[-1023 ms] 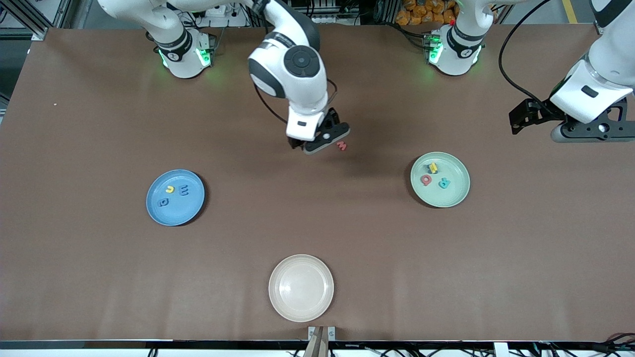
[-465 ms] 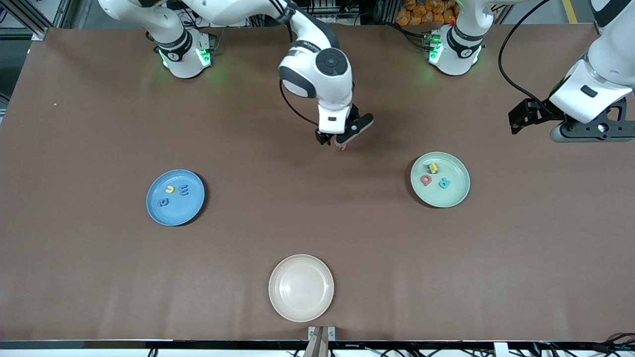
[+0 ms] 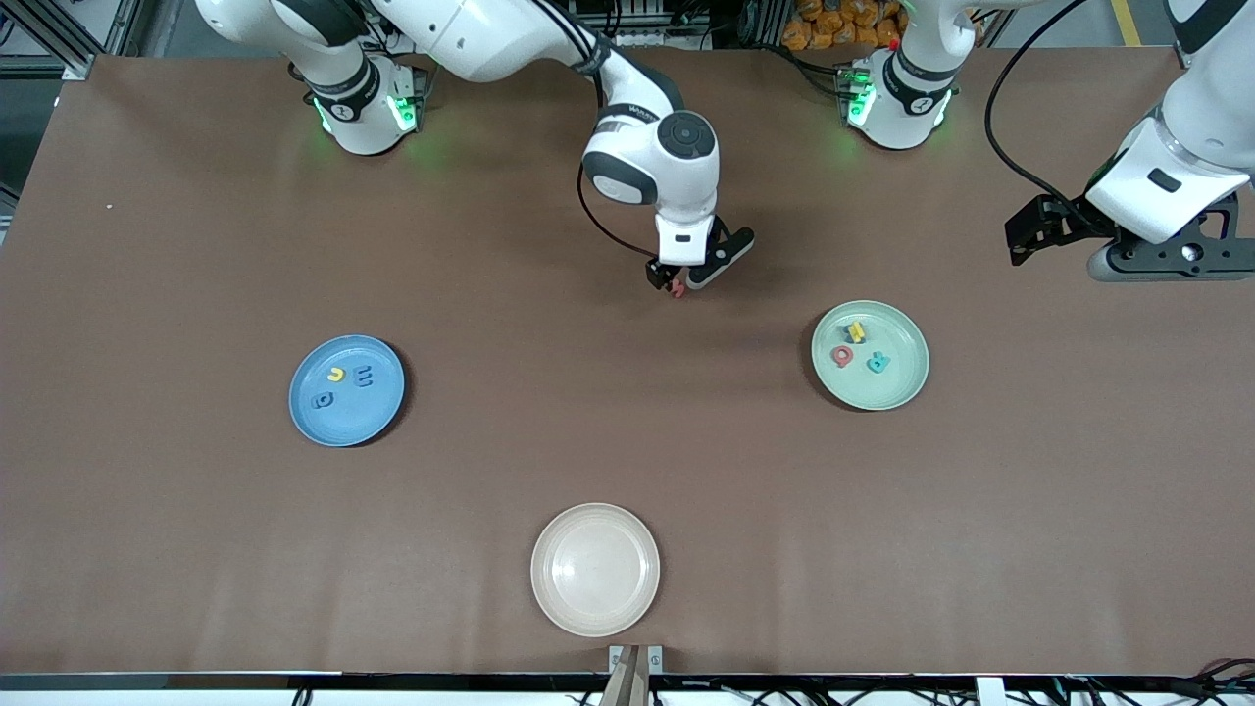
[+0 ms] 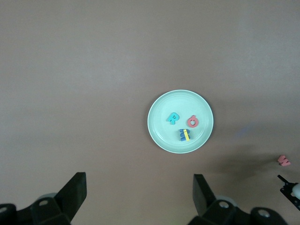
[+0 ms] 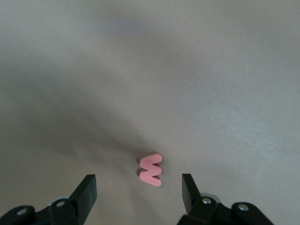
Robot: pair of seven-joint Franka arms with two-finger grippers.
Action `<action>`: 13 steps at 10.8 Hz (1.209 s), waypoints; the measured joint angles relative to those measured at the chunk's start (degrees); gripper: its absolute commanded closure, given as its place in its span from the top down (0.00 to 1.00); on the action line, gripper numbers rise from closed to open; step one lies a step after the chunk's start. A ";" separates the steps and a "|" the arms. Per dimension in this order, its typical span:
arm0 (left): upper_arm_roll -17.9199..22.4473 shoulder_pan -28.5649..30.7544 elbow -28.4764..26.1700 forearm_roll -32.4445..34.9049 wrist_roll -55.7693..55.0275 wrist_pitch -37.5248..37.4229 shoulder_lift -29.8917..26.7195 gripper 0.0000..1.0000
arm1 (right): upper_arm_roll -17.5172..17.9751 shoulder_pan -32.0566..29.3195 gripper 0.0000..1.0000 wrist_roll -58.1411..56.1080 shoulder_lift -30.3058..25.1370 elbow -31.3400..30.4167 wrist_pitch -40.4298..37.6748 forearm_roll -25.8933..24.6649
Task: Sort upper and lower case letters into plates
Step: 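Lower the right gripper and grasp the pink lowercase w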
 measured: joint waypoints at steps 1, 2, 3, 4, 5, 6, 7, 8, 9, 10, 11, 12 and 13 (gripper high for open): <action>0.00 0.00 0.00 0.00 0.00 0.01 0.00 1.00 | -0.14 0.02 0.77 0.00 0.68 0.24 0.10 -0.18; 0.00 0.00 0.00 0.00 0.00 0.12 0.00 1.00 | -0.35 0.03 0.76 0.00 1.09 0.34 0.16 -0.35; 0.00 0.00 0.00 0.00 0.00 0.33 0.00 1.00 | -0.53 0.07 0.73 0.01 1.47 0.39 0.38 -0.47; 0.00 0.00 0.00 0.00 0.00 0.38 0.00 1.00 | -0.74 0.24 0.72 0.01 1.90 0.42 0.71 -0.66; 0.00 0.03 0.00 0.00 0.00 0.39 0.00 1.00 | -1.16 0.57 0.71 0.02 2.31 0.52 1.02 -0.80; 0.01 0.13 0.00 0.00 0.00 0.39 -0.01 1.00 | -1.53 0.97 0.70 0.03 2.82 0.91 1.19 -0.83; 0.01 0.24 0.00 0.00 0.00 0.39 0.00 1.00 | -1.71 1.24 0.68 0.03 3.34 1.30 1.24 -0.89; 0.03 0.29 0.00 0.00 0.00 0.39 -0.01 1.00 | -1.79 1.48 0.68 0.03 3.72 1.55 1.25 -1.01; 0.04 0.36 0.00 0.00 0.00 0.39 0.00 1.00 | -1.90 1.71 0.64 0.31 3.99 1.73 1.25 -1.45; 0.05 0.44 0.00 0.00 0.00 0.40 0.00 1.00 | -1.99 1.87 0.61 1.03 4.29 1.83 1.25 -2.53; 0.06 0.50 0.00 0.00 0.00 0.40 0.00 1.00 | -2.07 1.95 0.55 1.83 4.60 1.89 1.25 -3.50; 0.08 0.52 0.00 0.00 0.00 0.40 0.00 1.00 | -2.08 1.97 0.47 1.94 4.64 2.06 1.29 -3.77; 0.08 0.53 0.00 0.00 0.00 0.40 -0.01 1.00 | -2.12 2.01 0.31 1.97 4.65 2.30 1.22 -4.02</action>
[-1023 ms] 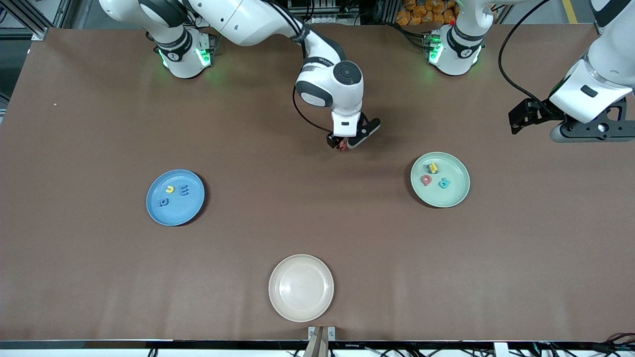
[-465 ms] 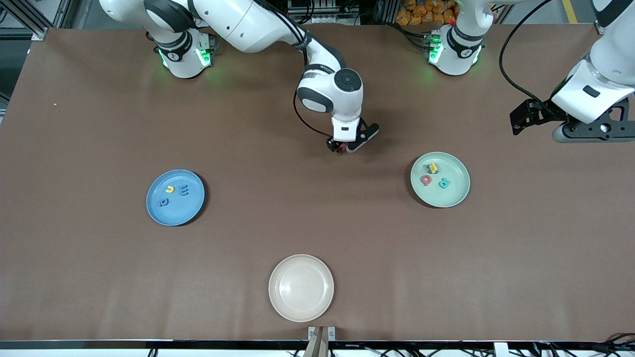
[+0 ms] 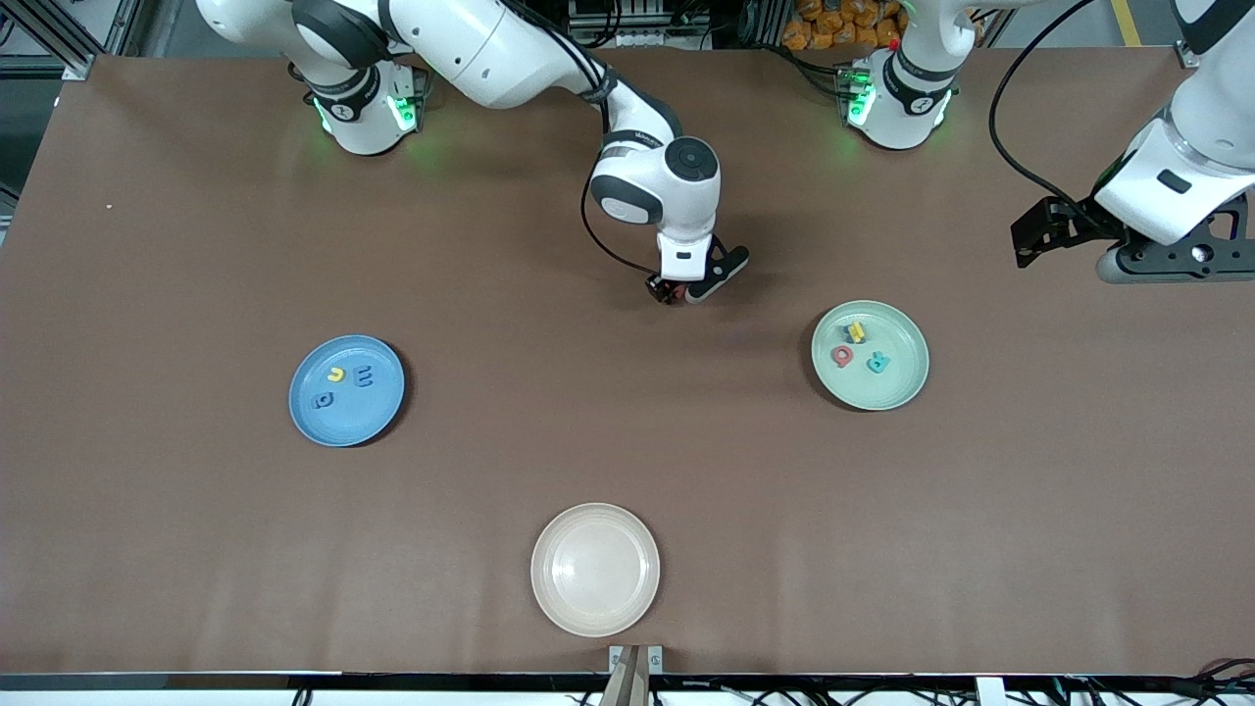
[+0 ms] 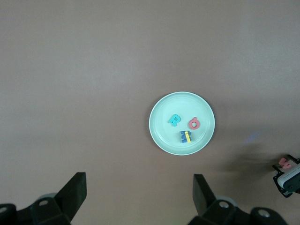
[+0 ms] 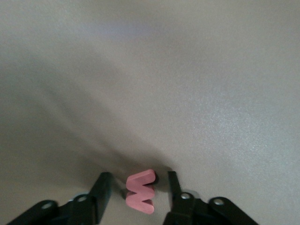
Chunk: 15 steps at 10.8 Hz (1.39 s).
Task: Sort upper and lower case letters into plates
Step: 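Lower the right gripper and grasp the pink lowercase w, then carry the pink w to the blue plate with the right gripper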
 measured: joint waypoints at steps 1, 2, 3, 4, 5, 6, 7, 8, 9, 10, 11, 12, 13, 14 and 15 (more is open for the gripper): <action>0.00 0.00 0.00 0.00 0.00 0.00 0.00 1.00 | -0.13 0.00 0.22 0.02 0.00 0.07 -0.01 -0.16; 0.01 0.00 0.00 0.00 0.00 0.00 0.00 1.00 | -0.16 0.00 0.12 0.04 0.00 0.27 -0.01 -0.18; 0.01 0.01 0.00 0.00 0.00 0.00 0.00 1.00 | -0.25 -0.01 0.00 0.07 0.00 0.48 -0.04 -0.22; 0.03 0.03 0.00 0.00 0.00 0.00 0.00 1.00 | -0.36 -0.01 0.00 0.07 -0.01 0.74 -0.08 -0.24; 0.04 0.04 0.00 0.00 0.00 0.00 0.00 1.00 | -0.42 -0.09 0.00 0.23 -0.10 1.22 -0.29 -0.24; 0.05 0.04 0.00 0.00 0.00 0.00 0.00 1.00 | -0.43 -0.35 0.00 0.52 -0.45 1.93 -1.79 -0.23; 0.06 0.05 -0.01 0.00 0.00 0.00 0.00 1.00 | -0.20 -0.94 0.00 0.68 -1.21 2.67 -4.44 -0.20; 0.06 0.05 -0.01 0.00 0.00 0.00 0.00 1.00 | 0.57 -2.05 0.00 0.85 -2.35 3.33 -6.76 0.07; 0.07 0.06 -0.02 0.00 0.00 0.00 0.00 1.00 | 1.48 -3.69 0.00 1.02 -4.11 3.80 -9.37 1.08; 0.08 0.06 -0.02 0.00 0.00 0.00 0.00 1.00 | 1.89 -5.51 0.00 1.02 -6.23 4.08 -12.12 2.90; 0.08 0.07 -0.03 0.00 0.00 0.00 0.00 1.00 | 2.04 -7.80 0.00 0.63 -8.85 4.14 -14.82 5.05; 0.09 0.07 -0.04 0.00 0.00 0.00 0.00 1.00 | 2.04 -10.44 0.00 -0.69 -11.57 4.20 -17.67 7.60; 0.10 0.08 -0.06 0.00 0.00 0.00 0.00 1.00 | 2.01 -13.57 0.00 -2.85 -14.37 4.25 -20.96 9.95; 0.11 0.08 -0.07 0.00 0.00 0.01 0.00 1.00 | 1.96 -16.98 0.00 -5.05 -17.05 4.25 -24.38 11.43; 0.11 0.09 -0.08 0.00 0.00 0.02 0.00 1.00 | 1.95 -20.61 0.00 -7.02 -19.31 4.21 -27.57 12.10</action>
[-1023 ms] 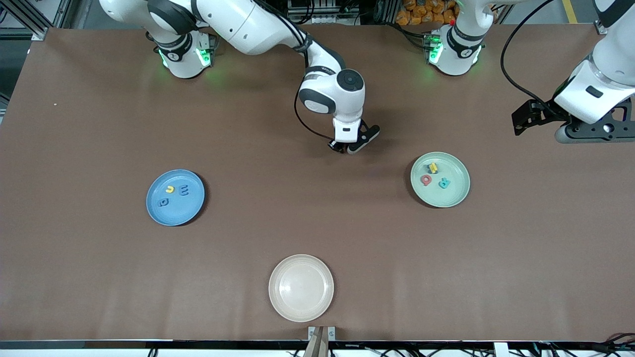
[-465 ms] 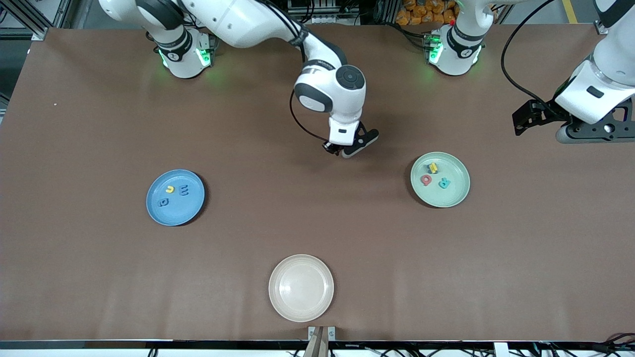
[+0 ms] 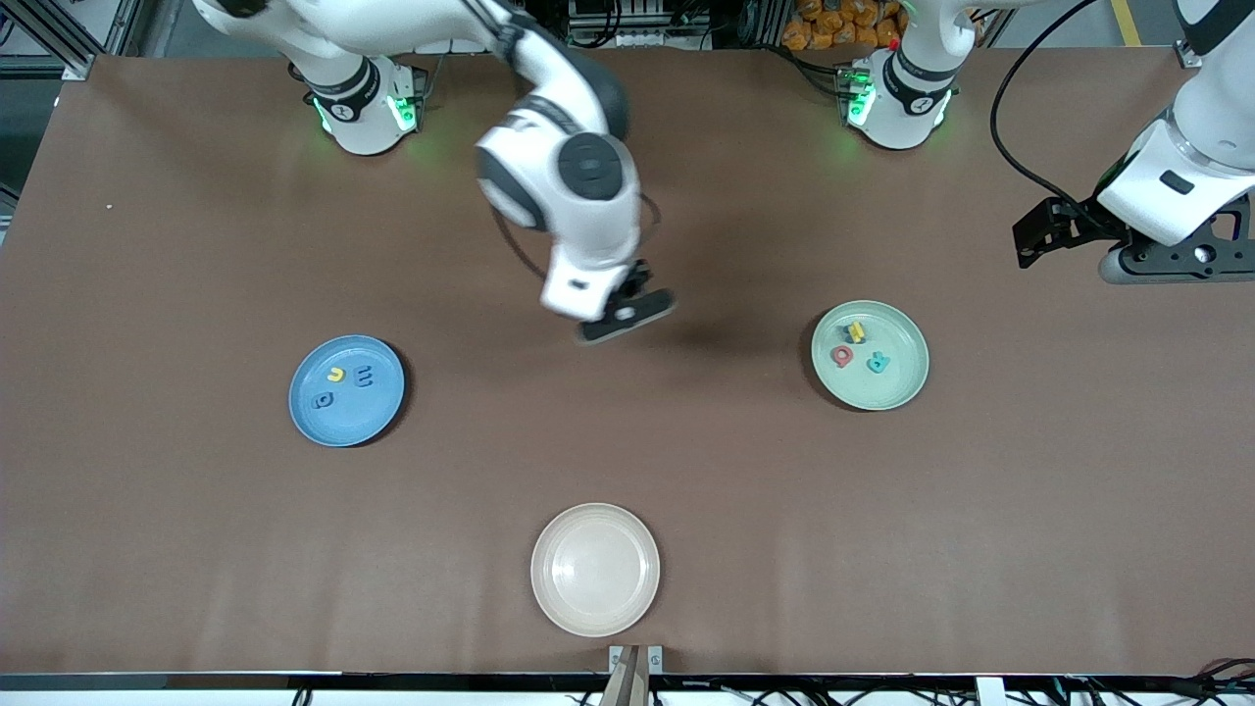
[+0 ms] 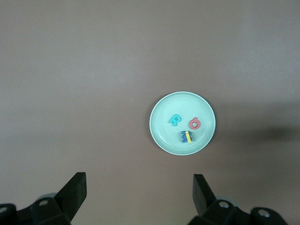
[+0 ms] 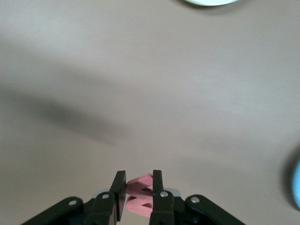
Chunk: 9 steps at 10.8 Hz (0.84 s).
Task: Sort upper and lower case letters into plates
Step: 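Carry the pink w to the blue plate with the right gripper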
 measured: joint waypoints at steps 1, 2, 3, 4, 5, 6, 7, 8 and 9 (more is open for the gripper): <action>0.00 0.00 -0.01 0.00 0.00 0.01 0.00 1.00 | 0.01 -3.70 0.00 -1.73 -1.55 -0.15 -2.86 0.22; 0.00 0.00 -0.02 0.00 0.00 0.01 0.00 1.00 | -0.04 -7.21 0.00 -3.39 -2.24 -0.30 -5.35 0.35; 0.01 0.00 -0.02 0.00 0.00 0.01 0.00 1.00 | -0.05 -10.85 0.00 -5.11 -2.37 -0.40 -6.99 0.49; 0.01 0.00 -0.03 0.00 0.00 0.01 0.00 1.00 | -0.15 -14.41 0.00 -6.74 -2.37 -0.63 -7.71 0.77; 0.01 0.00 -0.03 0.00 0.00 0.02 0.00 1.00 | -0.34 -17.81 0.00 -8.29 -2.39 -1.08 -8.23 1.02; 0.01 0.00 -0.03 0.00 0.00 0.02 0.00 1.00 | -1.13 -20.31 0.00 -9.99 -2.40 -1.81 -8.57 1.12; 0.01 0.00 -0.04 -0.14 0.00 0.02 0.00 1.00 | -3.09 -21.57 0.00 -11.84 -2.37 -2.75 -8.62 1.19; 0.02 0.01 -0.05 -0.70 0.00 0.04 0.00 1.00 | -5.29 -22.45 0.00 -14.26 -2.31 -3.61 -8.59 1.23; 0.03 0.01 -0.06 -1.17 0.00 0.05 0.00 1.00 | -6.44 -23.73 0.00 -16.45 -2.18 -4.21 -8.42 1.29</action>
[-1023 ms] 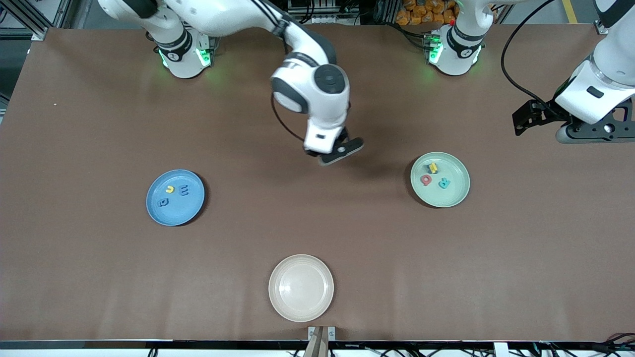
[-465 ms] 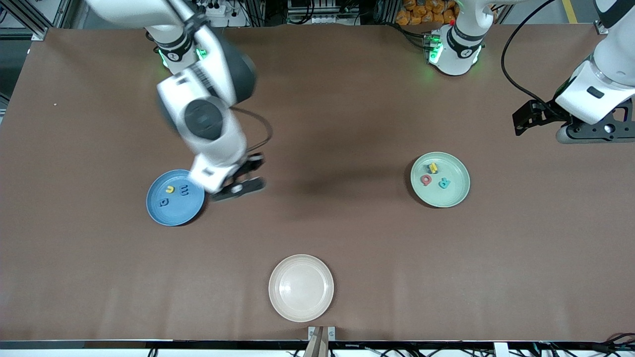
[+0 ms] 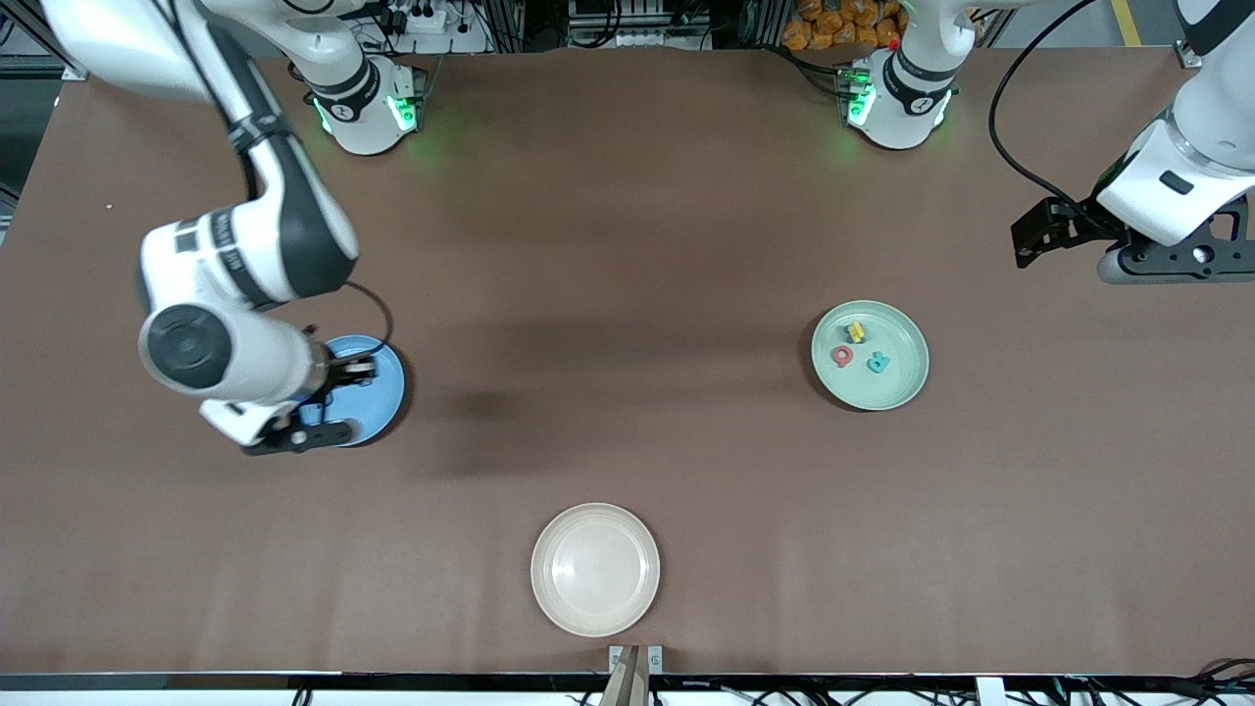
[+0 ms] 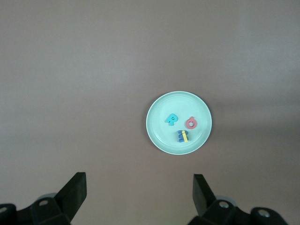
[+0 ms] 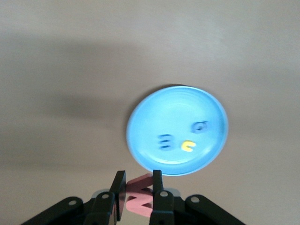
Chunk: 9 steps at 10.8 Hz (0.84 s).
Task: Sort upper and lower case letters into plates
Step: 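Carry the pink w to the blue plate with the right gripper, then lower the w onto the blue plate and open the right gripper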
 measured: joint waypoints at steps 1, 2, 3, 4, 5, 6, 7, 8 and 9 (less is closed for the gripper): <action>0.01 0.00 0.00 -0.10 0.00 0.00 0.00 1.00 | -0.33 -1.22 0.00 -1.16 0.19 -0.38 0.11 0.04; 0.04 0.01 0.00 -0.12 0.00 0.03 0.00 1.00 | -0.43 -2.26 0.00 -1.68 0.52 -0.66 0.14 0.05; 0.08 0.04 0.01 -0.13 0.00 0.09 0.00 1.00 | -0.68 -3.08 0.00 -1.85 1.06 -1.02 0.33 0.06; 0.11 0.07 0.01 -0.13 0.00 0.15 0.00 1.00 | -0.98 -3.77 0.00 -2.00 1.78 -1.90 1.55 0.07; 0.14 0.08 0.02 -0.13 0.00 0.17 0.00 1.00 | -1.18 -4.37 0.00 -2.19 2.76 -3.60 4.26 0.08; 0.14 0.08 0.02 -0.13 0.00 0.18 0.00 1.00 | -1.30 -4.76 0.00 -2.24 3.71 -5.88 7.59 0.08; 0.15 0.08 0.03 -0.13 0.00 0.19 0.00 1.00 | -1.36 -4.93 0.10 -2.24 4.67 -8.08 10.62 0.08; 0.16 0.08 0.03 -0.13 0.00 0.20 0.00 1.00 | -1.37 -4.94 0.61 -2.24 5.59 -9.42 12.57 0.08; 0.16 0.08 0.03 -0.13 0.00 0.21 0.00 1.00 | -1.37 -4.94 1.00 -2.24 6.11 -9.71 13.30 0.08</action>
